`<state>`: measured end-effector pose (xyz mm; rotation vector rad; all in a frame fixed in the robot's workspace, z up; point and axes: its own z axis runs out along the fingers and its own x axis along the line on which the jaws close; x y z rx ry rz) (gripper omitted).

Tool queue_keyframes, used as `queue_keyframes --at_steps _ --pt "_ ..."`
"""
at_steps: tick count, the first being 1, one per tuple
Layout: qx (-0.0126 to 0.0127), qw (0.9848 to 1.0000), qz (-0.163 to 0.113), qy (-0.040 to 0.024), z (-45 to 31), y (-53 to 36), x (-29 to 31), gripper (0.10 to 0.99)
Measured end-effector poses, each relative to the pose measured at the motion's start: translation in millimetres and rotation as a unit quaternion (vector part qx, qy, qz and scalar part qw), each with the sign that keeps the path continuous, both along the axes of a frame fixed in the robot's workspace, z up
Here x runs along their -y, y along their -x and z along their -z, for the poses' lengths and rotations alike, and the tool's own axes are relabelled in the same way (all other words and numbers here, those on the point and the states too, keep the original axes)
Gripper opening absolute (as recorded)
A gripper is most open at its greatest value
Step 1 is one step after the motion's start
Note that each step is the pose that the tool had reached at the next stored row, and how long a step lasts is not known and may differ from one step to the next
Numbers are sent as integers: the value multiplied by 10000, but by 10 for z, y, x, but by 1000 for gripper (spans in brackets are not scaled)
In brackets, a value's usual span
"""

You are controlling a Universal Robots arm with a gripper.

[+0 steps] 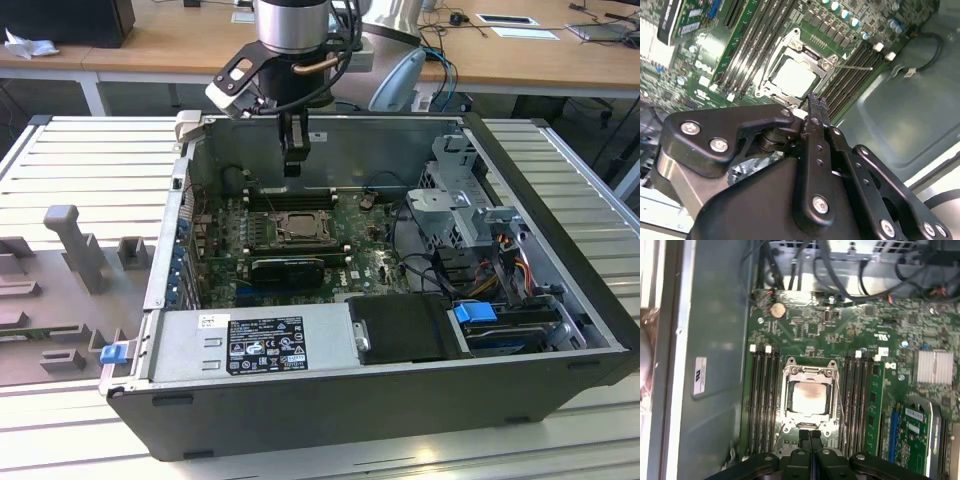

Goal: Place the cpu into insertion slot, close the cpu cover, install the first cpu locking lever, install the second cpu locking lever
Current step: 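Install the first cpu locking lever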

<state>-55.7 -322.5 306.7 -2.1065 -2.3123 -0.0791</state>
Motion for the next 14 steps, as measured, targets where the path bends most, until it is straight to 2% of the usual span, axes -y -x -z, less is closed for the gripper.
queue_keyframes --at_steps 2,3,5,8,9,10,14 --pt "0 9994 -337 0 11 0 0 106" --pt "0 9984 -572 0 18 0 0 106" --pt "-1 9972 -748 1 19 0 0 106" --pt "-1 9944 -1057 0 22 0 0 106" --pt "0 9924 -1234 -1 27 0 0 106" --pt "-2 9896 -1442 0 31 0 0 106" --pt "-3 9826 -1860 0 32 0 0 106"
